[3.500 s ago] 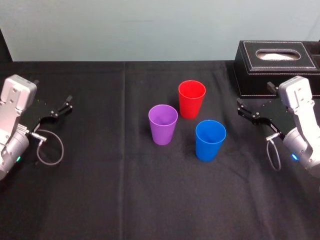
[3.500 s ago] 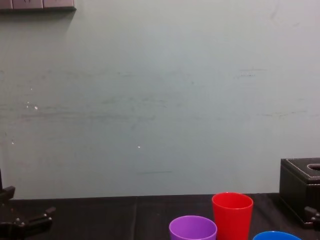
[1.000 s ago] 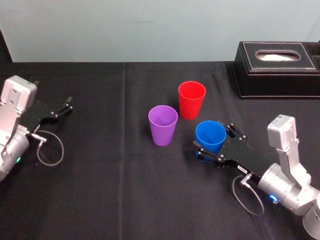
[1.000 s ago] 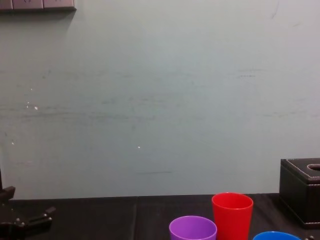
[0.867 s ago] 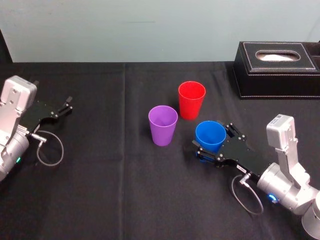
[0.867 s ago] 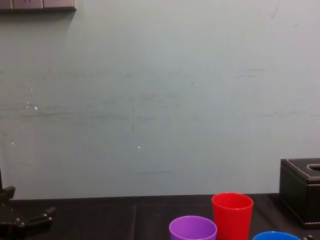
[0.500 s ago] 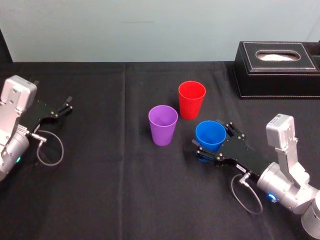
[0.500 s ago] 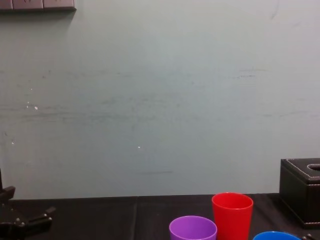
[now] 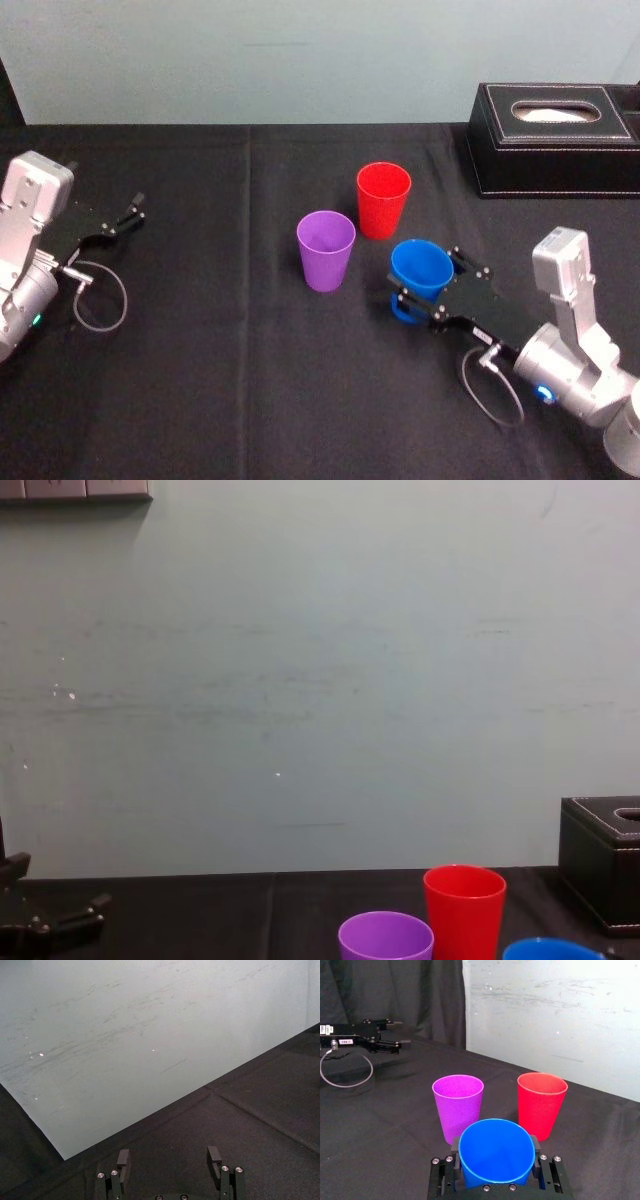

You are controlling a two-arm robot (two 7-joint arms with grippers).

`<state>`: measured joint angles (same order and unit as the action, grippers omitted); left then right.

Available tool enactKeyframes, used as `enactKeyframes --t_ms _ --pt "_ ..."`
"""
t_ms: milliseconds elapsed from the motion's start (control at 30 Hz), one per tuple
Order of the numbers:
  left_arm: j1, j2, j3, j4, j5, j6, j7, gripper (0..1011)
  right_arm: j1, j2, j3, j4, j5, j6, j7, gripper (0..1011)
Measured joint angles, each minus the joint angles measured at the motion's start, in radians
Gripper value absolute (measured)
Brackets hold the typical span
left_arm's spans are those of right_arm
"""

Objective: Stack the three plastic cups sequentially using one hand.

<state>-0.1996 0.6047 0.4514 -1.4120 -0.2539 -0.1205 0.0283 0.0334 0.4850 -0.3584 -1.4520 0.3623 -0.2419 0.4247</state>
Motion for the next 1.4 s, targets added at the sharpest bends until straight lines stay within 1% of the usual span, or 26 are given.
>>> enactKeyframes --t_ms 133,333,367,467,500,600,700,733,800,900,933,1000,1167,1233,1400 --pt "0.0 0.0 0.0 0.0 0.0 0.0 0.0 1005 0.001 0.0 0.014 -0.026 -0.012 0.02 -0.007 760" --pt "0.0 0.0 0.0 0.0 0.0 0.0 0.0 1005 0.011 -0.001 0.035 -0.077 -0.022 0.076 -0.012 736" --pt "0.0 0.0 0.0 0.0 0.0 0.0 0.0 1004 0.016 -0.002 0.04 -0.091 -0.021 0.095 -0.011 736" --pt "0.0 0.0 0.0 0.0 0.0 0.0 0.0 1005 0.027 -0.004 0.047 -0.112 -0.019 0.126 -0.009 735" --pt "0.0 0.0 0.0 0.0 0.0 0.0 0.0 1005 0.035 -0.006 0.051 -0.124 -0.015 0.146 -0.006 735" --pt "0.0 0.0 0.0 0.0 0.0 0.0 0.0 1005 0.052 -0.011 0.056 -0.137 -0.006 0.176 0.0 735" --pt "0.0 0.0 0.0 0.0 0.0 0.0 0.0 1005 0.097 -0.023 0.057 -0.144 0.009 0.23 0.004 735" --pt "0.0 0.0 0.0 0.0 0.0 0.0 0.0 1005 0.107 -0.026 0.056 -0.142 0.011 0.239 0.004 735" --pt "0.0 0.0 0.0 0.0 0.0 0.0 0.0 1004 0.126 -0.032 0.054 -0.137 0.013 0.254 0.004 736" --pt "0.0 0.0 0.0 0.0 0.0 0.0 0.0 1005 0.18 -0.05 0.042 -0.106 0.016 0.288 0.001 735" --pt "0.0 0.0 0.0 0.0 0.0 0.0 0.0 1005 0.18 -0.05 0.042 -0.106 0.016 0.288 0.001 735" --pt "0.0 0.0 0.0 0.0 0.0 0.0 0.0 1005 0.221 -0.067 0.03 -0.07 0.011 0.298 -0.003 735" --pt "0.0 0.0 0.0 0.0 0.0 0.0 0.0 1005 0.259 -0.088 0.018 -0.026 0.005 0.297 -0.007 735" --pt "0.0 0.0 0.0 0.0 0.0 0.0 0.0 1005 0.285 -0.104 0.012 0.011 0.001 0.286 -0.007 735" --pt "0.0 0.0 0.0 0.0 0.0 0.0 0.0 1005 0.323 -0.127 0.002 0.071 -0.007 0.267 -0.006 734"
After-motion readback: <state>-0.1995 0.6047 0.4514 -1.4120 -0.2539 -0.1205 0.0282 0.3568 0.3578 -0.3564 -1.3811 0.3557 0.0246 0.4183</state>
